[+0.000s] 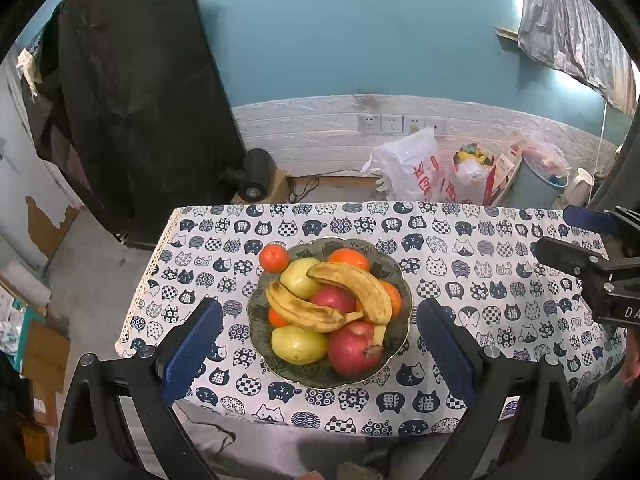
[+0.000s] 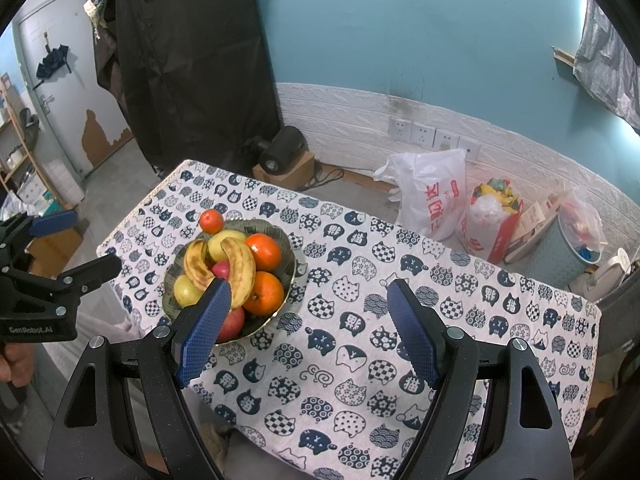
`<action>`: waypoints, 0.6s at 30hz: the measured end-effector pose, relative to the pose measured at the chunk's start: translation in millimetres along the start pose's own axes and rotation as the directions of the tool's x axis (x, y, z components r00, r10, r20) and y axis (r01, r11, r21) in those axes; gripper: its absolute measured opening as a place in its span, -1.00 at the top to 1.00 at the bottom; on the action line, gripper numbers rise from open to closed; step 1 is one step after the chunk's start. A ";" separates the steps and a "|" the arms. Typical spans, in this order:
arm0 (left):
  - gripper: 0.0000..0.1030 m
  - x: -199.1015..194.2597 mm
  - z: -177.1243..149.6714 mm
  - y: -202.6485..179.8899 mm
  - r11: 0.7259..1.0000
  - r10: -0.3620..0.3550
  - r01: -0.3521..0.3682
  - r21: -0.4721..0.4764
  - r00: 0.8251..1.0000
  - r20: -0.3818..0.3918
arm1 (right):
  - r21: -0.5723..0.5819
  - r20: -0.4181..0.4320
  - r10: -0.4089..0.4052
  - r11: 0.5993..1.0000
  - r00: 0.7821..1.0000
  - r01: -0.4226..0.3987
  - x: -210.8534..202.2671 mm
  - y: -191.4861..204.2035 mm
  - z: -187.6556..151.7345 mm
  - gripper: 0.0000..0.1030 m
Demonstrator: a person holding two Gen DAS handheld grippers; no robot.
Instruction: Organize fruits
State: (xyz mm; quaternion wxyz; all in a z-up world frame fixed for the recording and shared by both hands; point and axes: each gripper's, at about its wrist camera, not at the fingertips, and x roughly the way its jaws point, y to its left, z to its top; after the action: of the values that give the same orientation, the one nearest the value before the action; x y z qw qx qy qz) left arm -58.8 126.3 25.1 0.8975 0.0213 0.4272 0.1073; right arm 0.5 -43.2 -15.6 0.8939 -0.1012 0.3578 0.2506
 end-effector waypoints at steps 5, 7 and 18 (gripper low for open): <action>-0.92 -0.2 0.1 0.1 1.000 0.001 -0.001 0.000 1.000 -0.002 | 0.000 -0.001 0.000 1.000 1.000 0.000 0.1 0.0 0.2 -0.54; -0.92 -0.2 0.0 0.5 1.000 0.002 -0.002 0.002 1.000 -0.002 | -0.001 -0.001 0.000 1.000 1.000 0.000 0.0 0.6 -0.5 -0.54; -0.92 0.2 0.6 0.6 1.000 -0.001 0.001 0.002 1.000 -0.003 | -0.001 -0.002 0.001 1.000 1.000 -0.001 0.2 0.8 0.0 -0.54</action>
State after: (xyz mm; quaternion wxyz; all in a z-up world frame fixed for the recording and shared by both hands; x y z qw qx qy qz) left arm -58.3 126.9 25.4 0.8969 0.0219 0.4287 0.1066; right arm 0.2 -42.5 -15.8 0.8932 -0.1019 0.3587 0.2511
